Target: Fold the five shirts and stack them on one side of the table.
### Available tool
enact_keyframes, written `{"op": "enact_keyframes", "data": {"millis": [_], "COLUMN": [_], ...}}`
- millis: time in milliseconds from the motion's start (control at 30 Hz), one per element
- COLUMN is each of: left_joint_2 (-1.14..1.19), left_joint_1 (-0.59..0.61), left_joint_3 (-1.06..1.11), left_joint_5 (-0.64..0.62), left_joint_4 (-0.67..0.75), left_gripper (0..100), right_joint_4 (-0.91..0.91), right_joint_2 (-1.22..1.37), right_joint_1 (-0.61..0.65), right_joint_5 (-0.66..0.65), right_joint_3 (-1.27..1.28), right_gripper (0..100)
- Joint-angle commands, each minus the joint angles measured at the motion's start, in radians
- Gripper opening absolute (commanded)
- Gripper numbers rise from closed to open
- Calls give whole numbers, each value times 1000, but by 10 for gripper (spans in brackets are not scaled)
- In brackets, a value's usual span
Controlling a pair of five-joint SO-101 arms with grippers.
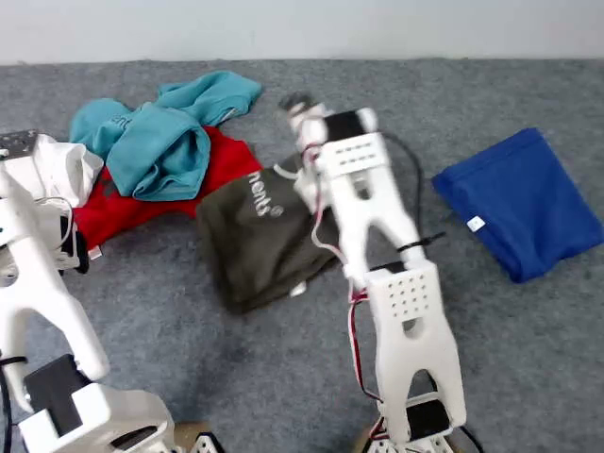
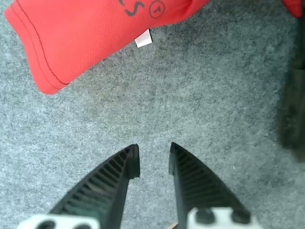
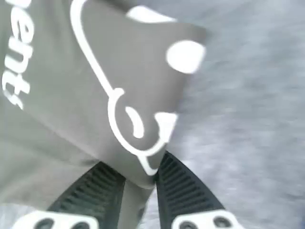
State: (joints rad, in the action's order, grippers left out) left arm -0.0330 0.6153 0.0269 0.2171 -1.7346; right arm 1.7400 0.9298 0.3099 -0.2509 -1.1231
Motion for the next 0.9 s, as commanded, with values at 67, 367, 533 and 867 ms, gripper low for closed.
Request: {"op": "enact_keyframes", "data": {"millis": [67,367,533,867], "left_joint_2": [-28,-26,-25,-32], "left_joint_1": [-6,-8,-8,-8], "left_joint_3": [-5,-5,-5,19], "left_joint_5": [-3,-3,-5,-5], "left_joint_4": [-18,-18,-18,-18], "left_gripper": [115,115,115,115], "right_joint_4": [15,-71,-171,-176], "right_joint_2": [-12,-12,-18,-19], "right_joint_1": [-130,-280,-354,-533], "right_joint_5": [-6,-3,49,175], "right_joint_3": [-141,-144,-144,-255], "right_gripper": [9,9,9,9]}}
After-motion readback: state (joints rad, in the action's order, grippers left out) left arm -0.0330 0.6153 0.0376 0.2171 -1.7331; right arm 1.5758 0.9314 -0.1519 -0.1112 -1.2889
